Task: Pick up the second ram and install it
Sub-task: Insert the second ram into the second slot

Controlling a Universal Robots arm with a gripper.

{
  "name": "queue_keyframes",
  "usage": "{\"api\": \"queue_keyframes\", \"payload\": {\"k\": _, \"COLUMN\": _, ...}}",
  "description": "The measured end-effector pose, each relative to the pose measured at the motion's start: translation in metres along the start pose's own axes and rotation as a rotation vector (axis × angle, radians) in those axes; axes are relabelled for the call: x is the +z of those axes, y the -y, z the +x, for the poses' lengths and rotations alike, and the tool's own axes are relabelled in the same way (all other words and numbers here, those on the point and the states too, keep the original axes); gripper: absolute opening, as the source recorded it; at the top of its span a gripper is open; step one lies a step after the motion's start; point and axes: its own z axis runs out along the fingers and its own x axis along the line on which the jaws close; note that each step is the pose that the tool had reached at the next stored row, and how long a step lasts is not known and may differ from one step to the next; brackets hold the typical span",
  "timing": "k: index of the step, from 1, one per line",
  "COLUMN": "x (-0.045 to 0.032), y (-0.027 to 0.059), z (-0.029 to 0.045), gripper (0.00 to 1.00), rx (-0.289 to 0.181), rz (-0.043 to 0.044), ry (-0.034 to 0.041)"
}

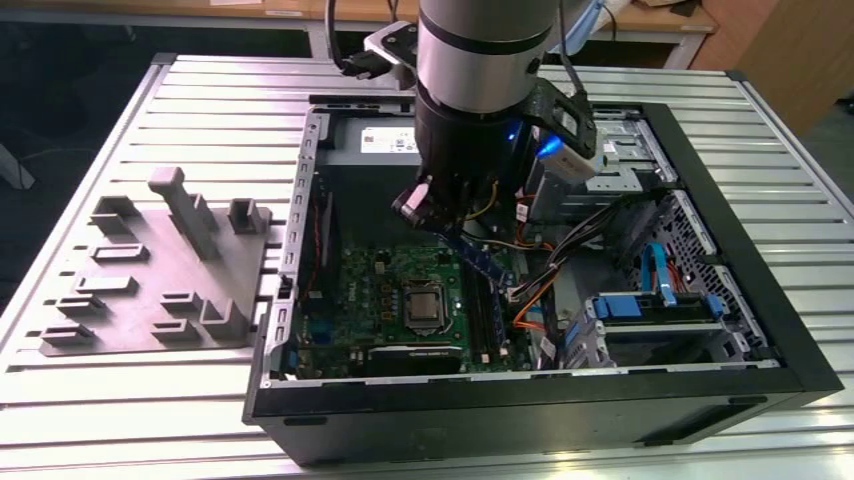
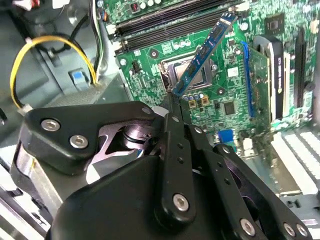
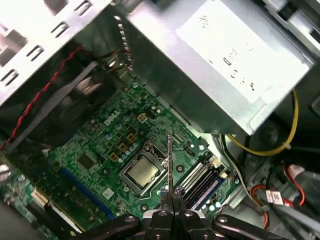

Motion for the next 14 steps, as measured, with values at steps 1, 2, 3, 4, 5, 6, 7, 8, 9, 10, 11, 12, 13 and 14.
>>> {"api": "queue_keyframes", "payload": {"k": 1, "x": 0.0003, "y": 0.0, "z": 0.0, "gripper": 0.12, "rx": 0.018, "rz": 0.0011, "ry": 0.0011}}
{"api": "queue_keyframes", "payload": {"k": 2, "x": 0.0005, "y": 0.0, "z": 0.0, "gripper": 0.12, "rx": 0.036, "rz": 0.0022, "ry": 0.0021}}
{"api": "queue_keyframes", "payload": {"k": 3, "x": 0.0008, "y": 0.0, "z": 0.0, "gripper": 0.12, "rx": 0.054, "rz": 0.0033, "ry": 0.0031}}
{"api": "queue_keyframes", "payload": {"k": 4, "x": 0.0011, "y": 0.0001, "z": 0.0, "gripper": 0.12, "rx": 0.072, "rz": 0.0044, "ry": 0.0042}}
{"api": "queue_keyframes", "payload": {"k": 5, "x": 0.0014, "y": 0.0001, "z": 0.0001, "gripper": 0.12, "rx": 0.09, "rz": 0.0055, "ry": 0.0052}}
{"api": "queue_keyframes", "payload": {"k": 6, "x": 0.0016, "y": 0.0001, "z": 0.0001, "gripper": 0.12, "rx": 0.108, "rz": 0.0066, "ry": 0.0062}}
{"api": "queue_keyframes", "payload": {"k": 7, "x": 0.0019, "y": 0.0001, "z": 0.0001, "gripper": 0.12, "rx": 0.127, "rz": 0.0078, "ry": 0.0074}}
{"api": "queue_keyframes", "payload": {"k": 8, "x": 0.0022, "y": 0.0001, "z": 0.0001, "gripper": 0.12, "rx": 0.145, "rz": 0.0089, "ry": 0.0084}}
{"api": "queue_keyframes", "payload": {"k": 9, "x": 0.0025, "y": 0.0001, "z": 0.0001, "gripper": 0.12, "rx": 0.163, "rz": 0.01, "ry": 0.0094}}
{"api": "queue_keyframes", "payload": {"k": 10, "x": 0.0028, "y": 0.0001, "z": 0.0002, "gripper": 0.12, "rx": 0.181, "rz": 0.0111, "ry": 0.0105}}
{"api": "queue_keyframes", "payload": {"k": 11, "x": 0.003, "y": 0.0002, "z": 0.0002, "gripper": 0.12, "rx": 0.199, "rz": 0.0122, "ry": 0.0115}}
{"api": "queue_keyframes", "payload": {"k": 12, "x": 0.0033, "y": 0.0002, "z": 0.0002, "gripper": 0.12, "rx": 0.217, "rz": 0.0133, "ry": 0.0125}}
{"api": "queue_keyframes", "payload": {"k": 13, "x": 0.0036, "y": 0.0002, "z": 0.0002, "gripper": 0.12, "rx": 0.235, "rz": 0.0145, "ry": 0.0135}}
{"api": "queue_keyframes", "payload": {"k": 14, "x": 0.0039, "y": 0.0002, "z": 0.0002, "gripper": 0.12, "rx": 0.254, "rz": 0.0157, "ry": 0.0147}}
